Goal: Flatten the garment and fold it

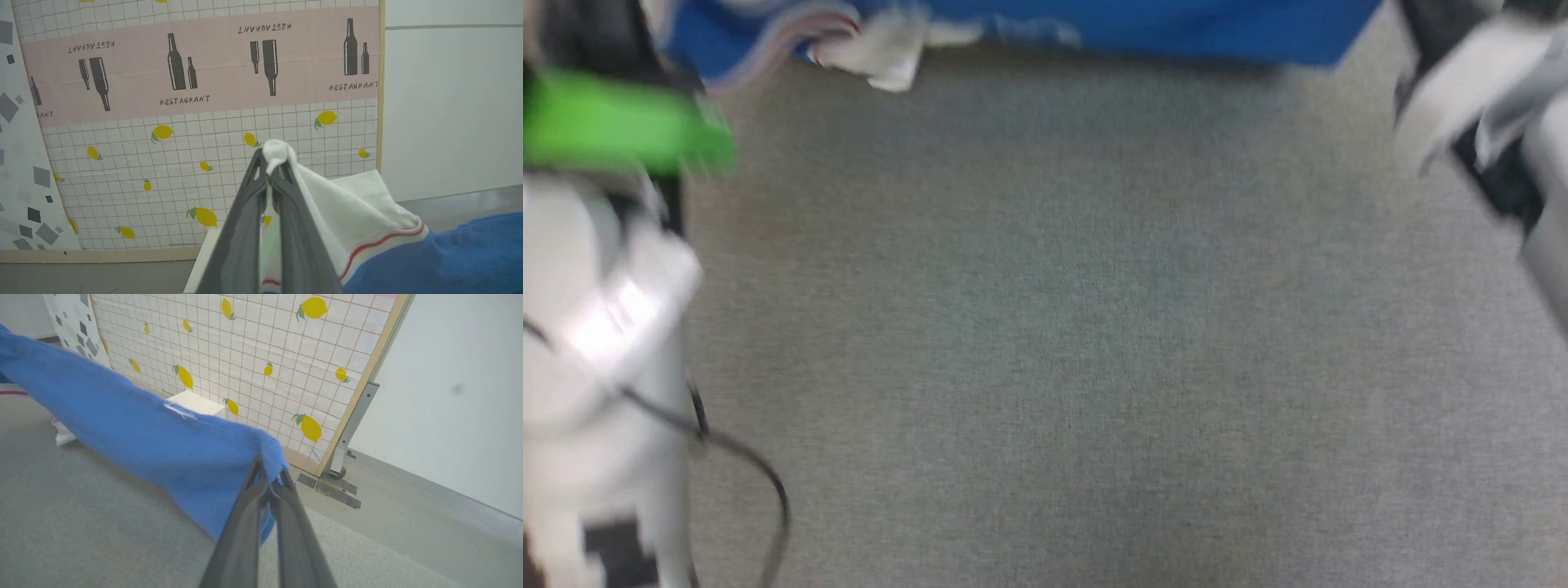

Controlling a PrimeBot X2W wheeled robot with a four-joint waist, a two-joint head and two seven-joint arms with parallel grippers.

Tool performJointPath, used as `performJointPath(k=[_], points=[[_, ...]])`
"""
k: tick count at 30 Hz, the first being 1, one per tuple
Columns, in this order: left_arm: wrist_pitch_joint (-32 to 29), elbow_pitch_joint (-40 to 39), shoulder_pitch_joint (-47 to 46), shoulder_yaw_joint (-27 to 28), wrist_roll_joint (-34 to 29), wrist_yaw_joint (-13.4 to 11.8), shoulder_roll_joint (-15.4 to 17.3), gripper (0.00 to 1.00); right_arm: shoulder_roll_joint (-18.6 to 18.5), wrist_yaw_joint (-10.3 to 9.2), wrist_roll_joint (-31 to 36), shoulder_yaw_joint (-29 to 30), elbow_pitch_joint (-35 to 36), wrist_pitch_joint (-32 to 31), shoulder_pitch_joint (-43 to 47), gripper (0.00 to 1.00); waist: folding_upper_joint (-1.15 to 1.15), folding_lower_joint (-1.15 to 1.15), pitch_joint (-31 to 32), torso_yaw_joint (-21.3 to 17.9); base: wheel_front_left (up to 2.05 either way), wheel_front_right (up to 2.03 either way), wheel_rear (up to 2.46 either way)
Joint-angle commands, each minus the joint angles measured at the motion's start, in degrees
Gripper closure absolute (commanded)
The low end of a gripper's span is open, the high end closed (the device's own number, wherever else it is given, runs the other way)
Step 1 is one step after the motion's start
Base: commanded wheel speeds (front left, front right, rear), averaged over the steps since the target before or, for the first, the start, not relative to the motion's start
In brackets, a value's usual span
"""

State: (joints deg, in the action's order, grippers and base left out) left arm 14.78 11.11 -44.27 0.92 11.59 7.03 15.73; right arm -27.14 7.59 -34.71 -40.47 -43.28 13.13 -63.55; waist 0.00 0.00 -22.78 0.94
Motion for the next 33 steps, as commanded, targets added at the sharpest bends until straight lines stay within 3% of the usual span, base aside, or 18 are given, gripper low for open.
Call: performJointPath(k=[1, 10, 18, 28, 33], points=[[0.21, -1.46, 4.67, -0.10, -0.47, 0.06, -0.71, 1.00, -0.84, -0.10, -1.22, -0.80, 1.08, 0.55, 3.20, 1.00, 0.00, 0.00, 5.71, 1.54, 0.00, 0.00, 0.00], [0.18, -6.16, 32.62, -0.80, 0.72, 0.09, -1.66, 1.00, -6.45, -0.10, -5.94, -7.20, 8.47, 0.44, 21.60, 1.00, 0.00, 0.00, 14.45, 2.11, 0.00, 0.00, 0.00], [-1.71, -6.11, 47.86, -3.87, 1.53, 0.28, 0.12, 1.00, -12.45, -0.10, -8.27, -8.25, 13.84, -1.17, 36.53, 1.00, 0.00, 0.00, 21.36, 3.03, 0.00, 0.00, 0.00], [-5.66, -7.44, 62.88, -5.46, 2.93, 0.13, 1.12, 1.00, -16.83, -0.10, -9.16, -4.69, 20.62, -5.95, 51.94, 1.00, 0.00, 0.00, 25.74, 2.79, 0.00, 0.00, 0.00], [-6.58, -8.42, 67.60, -5.34, 3.50, -1.34, 0.50, 1.00, -17.53, -0.10, -10.12, -0.66, 23.78, -7.56, 59.63, 1.00, 0.00, 0.00, 26.44, 3.39, 0.00, 0.00, 0.00]])
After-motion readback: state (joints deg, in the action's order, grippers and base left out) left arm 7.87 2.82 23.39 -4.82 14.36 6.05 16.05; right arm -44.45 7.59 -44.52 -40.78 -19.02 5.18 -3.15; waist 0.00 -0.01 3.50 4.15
